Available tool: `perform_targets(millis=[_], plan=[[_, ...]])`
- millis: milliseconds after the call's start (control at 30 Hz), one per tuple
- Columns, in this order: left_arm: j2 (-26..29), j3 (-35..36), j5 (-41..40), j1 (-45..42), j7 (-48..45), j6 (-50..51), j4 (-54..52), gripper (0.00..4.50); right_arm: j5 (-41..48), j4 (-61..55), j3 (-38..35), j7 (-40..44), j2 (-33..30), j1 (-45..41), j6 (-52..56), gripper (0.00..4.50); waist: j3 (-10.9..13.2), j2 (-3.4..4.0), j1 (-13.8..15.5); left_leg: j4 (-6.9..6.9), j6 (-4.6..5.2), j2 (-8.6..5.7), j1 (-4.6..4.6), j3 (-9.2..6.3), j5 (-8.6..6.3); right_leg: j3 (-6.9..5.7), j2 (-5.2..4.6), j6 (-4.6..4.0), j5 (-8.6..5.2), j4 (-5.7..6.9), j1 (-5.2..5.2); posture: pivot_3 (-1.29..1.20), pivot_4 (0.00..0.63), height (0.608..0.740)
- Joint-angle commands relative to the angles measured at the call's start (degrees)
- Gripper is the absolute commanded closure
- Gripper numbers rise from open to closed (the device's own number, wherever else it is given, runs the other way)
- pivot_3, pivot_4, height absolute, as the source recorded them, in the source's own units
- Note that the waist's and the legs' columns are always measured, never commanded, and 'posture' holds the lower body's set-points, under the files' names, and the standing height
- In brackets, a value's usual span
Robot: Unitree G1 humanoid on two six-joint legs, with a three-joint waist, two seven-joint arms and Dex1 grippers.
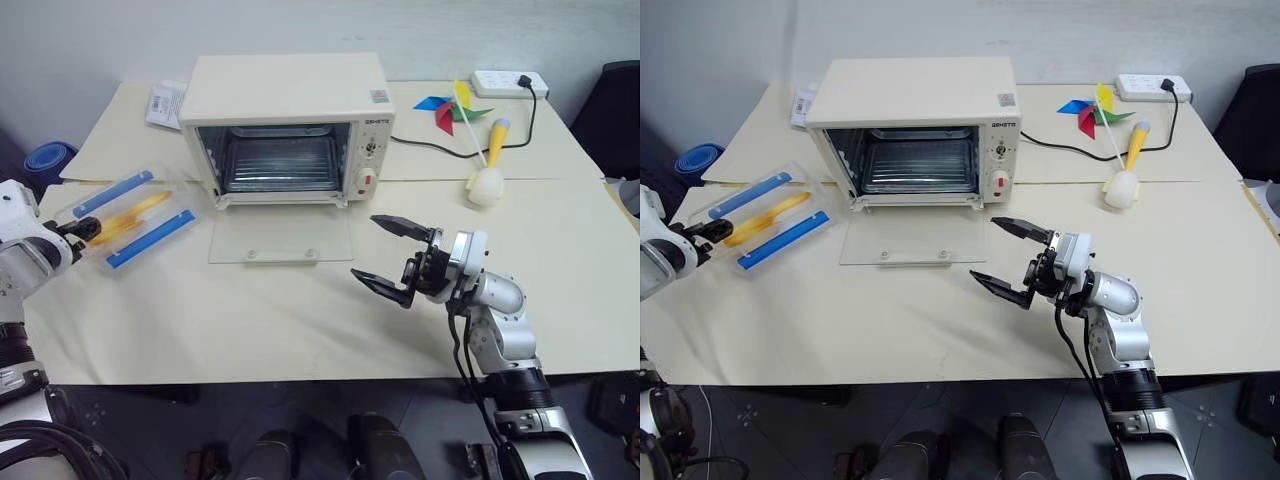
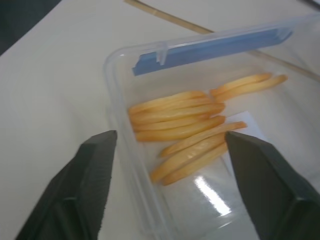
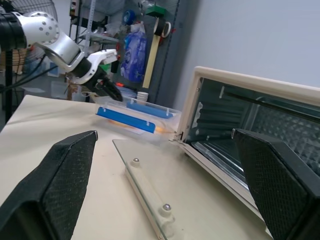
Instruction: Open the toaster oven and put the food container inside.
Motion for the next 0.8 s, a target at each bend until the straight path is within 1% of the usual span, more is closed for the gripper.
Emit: perform_targets(millis=[33, 267, 300, 533, 633, 700, 800], plan=[[-0.3, 0.9, 2.3, -1.3, 0.0, 0.0, 2.5, 2.12, 0.2, -2.6, -0.5, -1.3, 0.4, 0.1, -0.8, 0.00, 0.0, 0.00, 0.0, 0.00, 0.00, -0.01, 0.00, 0.00, 0.00, 0.01, -0.01, 0.00, 0.00, 0.07, -0.02, 0.00, 0.150, 0.740], [-0.1, -0.4, 5.5, -3.6, -3.3, -1.3, 5.0, 4.22, -0.1, -2.1, -0.1, -1.9, 0.6, -0.2, -0.8, 0.00, 0.0, -0.01, 0.0, 0.01, 0.00, -0.02, -0.02, 0.00, 0.00, -0.01, -0.03, 0.00, 0.00, 0.16, -0.06, 0.00, 0.150, 0.740], [-0.1, -0.5, 5.7, -3.8, -4.0, -1.2, 5.0, 4.44, -0.2, -1.9, 0.0, -2.0, 0.6, -0.4, -0.9, 0.00, 0.0, -0.01, 0.0, 0.01, 0.00, -0.02, -0.03, 0.00, 0.00, -0.01, -0.03, 0.00, 0.00, 0.16, -0.05, 0.00, 0.150, 0.740], [-0.1, 0.3, 7.6, -4.4, -4.7, -1.3, 5.8, 4.45, -0.4, -1.5, 0.0, -2.2, 1.0, -0.4, -0.8, 0.00, 0.0, -0.01, 0.0, 0.00, 0.00, -0.01, -0.03, 0.00, 0.00, -0.01, -0.02, 0.00, 0.00, 0.16, -0.08, 0.00, 0.150, 0.740], [1.1, 0.7, 7.8, -5.4, -5.6, -1.0, 6.2, 4.45, -0.5, -1.4, 0.1, -2.2, 1.0, -0.3, -0.7, 0.00, 0.0, -0.01, 0.0, 0.00, 0.00, -0.01, -0.03, 0.00, 0.00, -0.01, -0.02, 0.00, 0.00, 0.17, -0.08, 0.00, 0.150, 0.740], [4.5, -0.4, 6.9, -6.3, -9.7, 2.1, 4.2, 4.45, -0.3, -1.7, -0.3, -2.1, 0.4, 0.0, -0.3, 0.00, 0.0, -0.03, 0.0, 0.00, 0.00, -0.01, -0.04, 0.00, 0.00, -0.01, -0.02, 0.00, 0.00, 0.16, -0.09, 0.00, 0.150, 0.740], [10.4, -4.6, 6.1, -6.0, -17.5, 6.6, -0.7, 4.45, -0.1, -2.3, -1.1, -2.0, -0.9, 0.8, 0.2, 0.00, 0.0, -0.12, -0.2, -0.02, 0.00, 0.02, -0.15, -0.01, 0.00, -0.01, 0.00, -0.01, 0.00, 0.24, -0.16, 0.00, 0.150, 0.740]])
